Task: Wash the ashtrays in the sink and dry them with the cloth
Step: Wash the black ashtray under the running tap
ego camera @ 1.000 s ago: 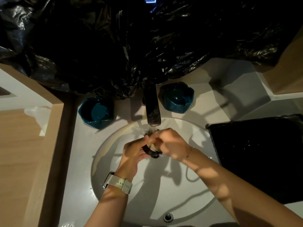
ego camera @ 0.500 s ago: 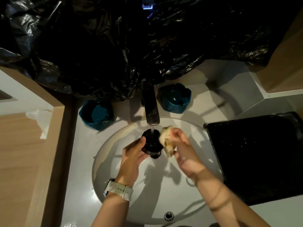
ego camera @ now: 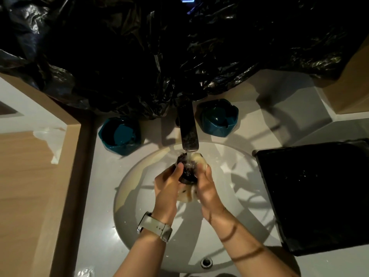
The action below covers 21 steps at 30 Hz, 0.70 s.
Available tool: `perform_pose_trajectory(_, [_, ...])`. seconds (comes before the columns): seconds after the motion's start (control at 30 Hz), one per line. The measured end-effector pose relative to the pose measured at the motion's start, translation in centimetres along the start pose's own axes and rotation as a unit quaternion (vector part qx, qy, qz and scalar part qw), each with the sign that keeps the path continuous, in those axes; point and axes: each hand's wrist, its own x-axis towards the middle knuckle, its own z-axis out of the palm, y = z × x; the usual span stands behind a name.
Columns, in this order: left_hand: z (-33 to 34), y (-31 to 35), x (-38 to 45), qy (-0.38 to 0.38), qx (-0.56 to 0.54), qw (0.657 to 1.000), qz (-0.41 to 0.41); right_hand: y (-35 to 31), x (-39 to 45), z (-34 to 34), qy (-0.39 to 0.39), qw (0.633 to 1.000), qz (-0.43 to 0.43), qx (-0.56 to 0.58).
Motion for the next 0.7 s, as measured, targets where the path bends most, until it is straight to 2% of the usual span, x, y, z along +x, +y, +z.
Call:
perform_pose_trajectory(0.13, [-0.5,-0.4,-0.4,-0.032,-0.004,0.999,-0.011,-3.3,1.2,-0.7,0.002,0.99,0.135,-0.033])
perform_pose_trajectory(0.27, [-0.7,-0.1,-0.4,-0.027,-0.011,1.0,0.0,-2.9,0.3,-0.2,0.046,0.993,0.103,-0.014])
perform_pose_trajectory(0.4, [-1.5,0.3,0.2,-0.037,-0.008,0.999,0.028,-1.0,-1.0,-0.2,0.039,0.996,0.072,0.042])
perform_pose_trajectory(0.53, [-1.6,0.3,-0.2,-0.084,0.012,0.996,0.003,-2.2,-0.1,0.0,0.029,0.995,0.093,0.019])
perform_pose_trajectory(0.7, [-2.2,-0.1,0.2,-0.121,0.005,0.993,-0.013,-2.3,0.9,-0.2,0.004,0.996,0.075,-0.038])
